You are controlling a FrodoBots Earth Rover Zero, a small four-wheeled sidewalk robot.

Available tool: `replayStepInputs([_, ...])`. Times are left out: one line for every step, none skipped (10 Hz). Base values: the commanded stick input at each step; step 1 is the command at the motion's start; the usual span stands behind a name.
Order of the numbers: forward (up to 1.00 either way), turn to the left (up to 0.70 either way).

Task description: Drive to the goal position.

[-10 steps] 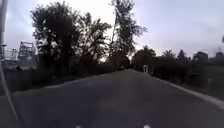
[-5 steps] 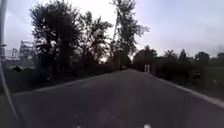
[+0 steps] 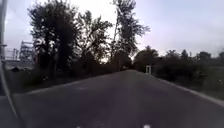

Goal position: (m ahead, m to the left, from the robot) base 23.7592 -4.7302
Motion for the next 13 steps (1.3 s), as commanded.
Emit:
replayStepInputs([0.70, 0.00])
replayStepInputs([0.70, 0.00])
replayStepInputs([0.70, 0.00])
replayStepInputs([0.70, 0.00])
replayStepInputs([0.70, 0.00])
replayStepInputs([0.70, 0.00])
replayStepInputs([0.70, 0.00])
replayStepInputs([0.70, 0.00])
replayStepInputs([0.70, 0.00])
replayStepInputs([0.70, 0.00])
replayStepInputs([0.70, 0.00])
replayStepInputs([0.70, 0.00])
replayStepInputs([0.70, 0.00])
